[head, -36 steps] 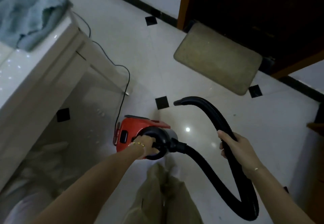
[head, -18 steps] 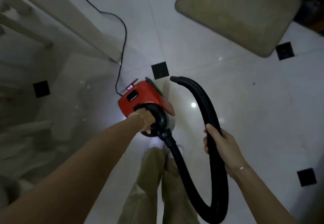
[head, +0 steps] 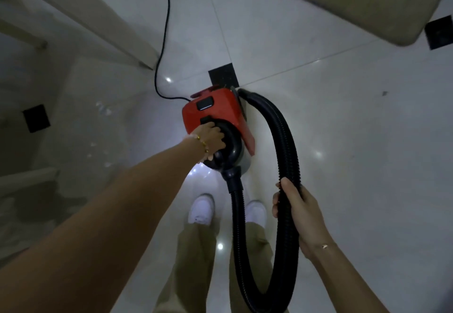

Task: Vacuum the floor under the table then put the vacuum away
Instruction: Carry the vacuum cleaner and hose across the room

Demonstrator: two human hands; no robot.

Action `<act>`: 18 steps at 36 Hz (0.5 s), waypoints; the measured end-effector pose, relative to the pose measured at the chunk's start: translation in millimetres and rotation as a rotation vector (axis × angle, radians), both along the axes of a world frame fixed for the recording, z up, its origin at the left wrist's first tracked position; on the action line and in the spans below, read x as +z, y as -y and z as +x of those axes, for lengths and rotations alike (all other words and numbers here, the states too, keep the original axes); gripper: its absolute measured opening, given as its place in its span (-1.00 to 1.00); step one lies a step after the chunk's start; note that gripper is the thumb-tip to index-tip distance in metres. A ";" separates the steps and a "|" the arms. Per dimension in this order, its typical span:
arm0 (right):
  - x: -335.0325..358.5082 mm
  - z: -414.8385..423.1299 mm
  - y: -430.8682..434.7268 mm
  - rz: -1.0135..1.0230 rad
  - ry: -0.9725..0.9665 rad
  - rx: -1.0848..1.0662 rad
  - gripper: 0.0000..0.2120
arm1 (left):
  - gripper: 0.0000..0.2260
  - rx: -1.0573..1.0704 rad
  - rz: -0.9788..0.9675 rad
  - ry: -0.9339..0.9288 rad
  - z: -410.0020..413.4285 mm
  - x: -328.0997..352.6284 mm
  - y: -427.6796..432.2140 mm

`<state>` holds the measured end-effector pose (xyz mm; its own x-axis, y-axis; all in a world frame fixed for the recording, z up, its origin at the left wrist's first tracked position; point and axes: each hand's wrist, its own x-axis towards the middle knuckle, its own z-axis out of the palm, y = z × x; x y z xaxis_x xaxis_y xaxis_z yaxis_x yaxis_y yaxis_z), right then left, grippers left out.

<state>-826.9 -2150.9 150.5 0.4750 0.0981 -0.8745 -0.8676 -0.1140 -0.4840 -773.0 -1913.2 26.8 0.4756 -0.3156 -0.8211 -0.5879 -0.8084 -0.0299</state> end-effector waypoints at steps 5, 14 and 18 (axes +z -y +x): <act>-10.4 2.0 -5.8 0.006 -0.040 -0.063 -0.72 | -0.60 -0.026 -0.073 0.005 1.4 4.0 1.0; -13.6 9.7 -13.0 -0.005 -0.051 -0.065 -0.70 | -0.36 0.793 -0.483 0.249 -47.0 -5.2 -15.3; -13.4 10.7 -15.8 -0.013 -0.029 -0.032 -0.70 | -0.48 1.230 -0.612 0.386 -46.5 -7.2 -19.4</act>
<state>-816.1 -2135.1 137.1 0.4517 0.0720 -0.8893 -0.8848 -0.0919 -0.4568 -819.4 -1893.8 19.6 0.8607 0.2033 -0.4667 0.4498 -0.7331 0.5102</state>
